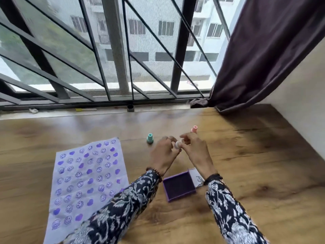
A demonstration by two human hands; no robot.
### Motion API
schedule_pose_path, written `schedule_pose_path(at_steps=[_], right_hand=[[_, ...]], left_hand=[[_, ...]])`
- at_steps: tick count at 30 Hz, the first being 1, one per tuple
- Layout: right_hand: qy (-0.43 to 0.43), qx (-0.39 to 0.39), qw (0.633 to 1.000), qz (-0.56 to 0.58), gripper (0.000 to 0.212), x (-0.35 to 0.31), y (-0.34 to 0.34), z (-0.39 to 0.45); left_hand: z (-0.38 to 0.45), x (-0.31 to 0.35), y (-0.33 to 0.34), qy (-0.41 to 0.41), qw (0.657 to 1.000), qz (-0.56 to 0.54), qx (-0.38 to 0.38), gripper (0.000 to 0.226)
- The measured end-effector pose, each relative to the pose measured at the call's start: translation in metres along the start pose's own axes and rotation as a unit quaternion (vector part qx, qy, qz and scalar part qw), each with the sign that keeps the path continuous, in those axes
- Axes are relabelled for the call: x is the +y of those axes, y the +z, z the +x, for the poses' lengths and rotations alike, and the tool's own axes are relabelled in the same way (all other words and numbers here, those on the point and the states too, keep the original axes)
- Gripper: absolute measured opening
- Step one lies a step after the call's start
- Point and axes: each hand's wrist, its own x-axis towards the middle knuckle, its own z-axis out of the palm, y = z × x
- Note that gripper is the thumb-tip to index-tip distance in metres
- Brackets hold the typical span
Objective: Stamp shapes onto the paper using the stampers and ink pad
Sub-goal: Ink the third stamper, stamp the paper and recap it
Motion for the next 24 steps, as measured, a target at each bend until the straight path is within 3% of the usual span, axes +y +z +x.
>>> schedule_pose_path(at_steps=[5,11,14,18,20,24], right_hand=[[-0.015,-0.017,0.998,-0.059,0.03,0.011,0.011,0.043],[-0.029,-0.022,0.994,-0.102,0.029,0.023,0.021,0.065],[-0.03,-0.014,0.993,-0.113,0.029,0.022,0.024,0.063],[-0.099,0.017,0.987,-0.128,0.033,0.005,0.038,0.055],[-0.118,-0.036,0.989,-0.086,0.033,-0.008,0.051,0.053],[-0.114,-0.139,0.981,-0.07,0.035,-0.026,0.076,0.057]], left_hand=[[0.037,-0.02,0.023,-0.045,0.999,-0.003,-0.029,0.026],[0.038,-0.035,0.018,-0.046,0.998,-0.026,-0.043,0.007],[0.012,-0.045,0.002,-0.064,0.997,-0.049,-0.007,0.008],[-0.01,-0.066,-0.021,-0.161,0.981,-0.084,0.068,0.017],[-0.007,-0.074,-0.027,-0.198,0.971,-0.096,0.096,0.014],[0.007,-0.079,-0.029,-0.212,0.965,-0.141,0.069,0.016]])
